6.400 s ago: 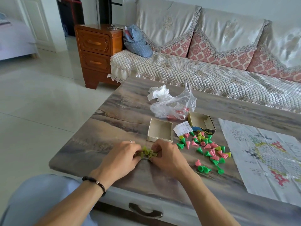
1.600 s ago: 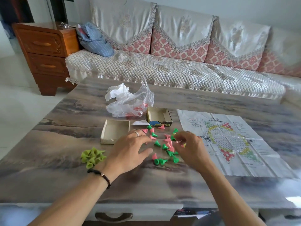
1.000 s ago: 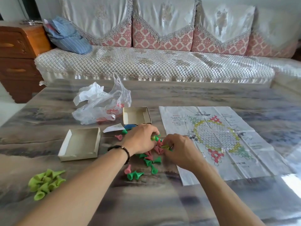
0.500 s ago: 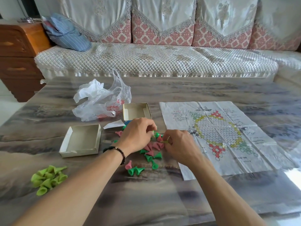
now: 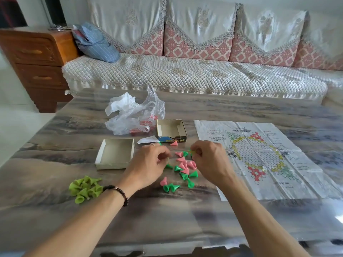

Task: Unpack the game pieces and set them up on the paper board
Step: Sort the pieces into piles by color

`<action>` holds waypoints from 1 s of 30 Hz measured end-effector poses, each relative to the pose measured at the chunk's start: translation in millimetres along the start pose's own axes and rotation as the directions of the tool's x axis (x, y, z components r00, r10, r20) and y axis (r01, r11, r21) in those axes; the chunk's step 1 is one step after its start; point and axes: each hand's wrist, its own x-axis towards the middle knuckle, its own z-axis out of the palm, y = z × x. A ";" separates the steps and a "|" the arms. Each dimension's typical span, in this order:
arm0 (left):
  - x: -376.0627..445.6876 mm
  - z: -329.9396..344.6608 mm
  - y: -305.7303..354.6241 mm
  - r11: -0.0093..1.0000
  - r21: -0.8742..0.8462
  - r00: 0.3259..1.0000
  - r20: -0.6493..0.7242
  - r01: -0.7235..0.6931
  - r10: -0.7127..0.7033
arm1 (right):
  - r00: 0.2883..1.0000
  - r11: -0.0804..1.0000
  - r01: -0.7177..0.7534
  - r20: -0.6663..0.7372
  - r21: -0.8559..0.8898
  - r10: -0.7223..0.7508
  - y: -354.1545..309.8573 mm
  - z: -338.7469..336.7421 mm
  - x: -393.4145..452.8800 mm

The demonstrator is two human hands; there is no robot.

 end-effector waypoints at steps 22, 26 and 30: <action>-151.5 -96.2 -63.5 0.976 0.060 0.961 -0.196 0.209 -0.194 | 0.933 0.966 0.121 0.307 0.230 -0.190 -153.4 91.0 -54.7; -151.7 -93.8 -69.4 0.978 0.077 0.967 -0.182 0.193 -0.177 | 0.918 0.964 0.133 0.337 0.230 -0.207 -159.4 93.0 -52.5; -151.1 -93.2 -75.5 0.975 0.069 0.966 -0.169 0.209 -0.195 | 0.892 0.964 0.105 0.405 0.244 -0.199 -158.9 90.2 -51.9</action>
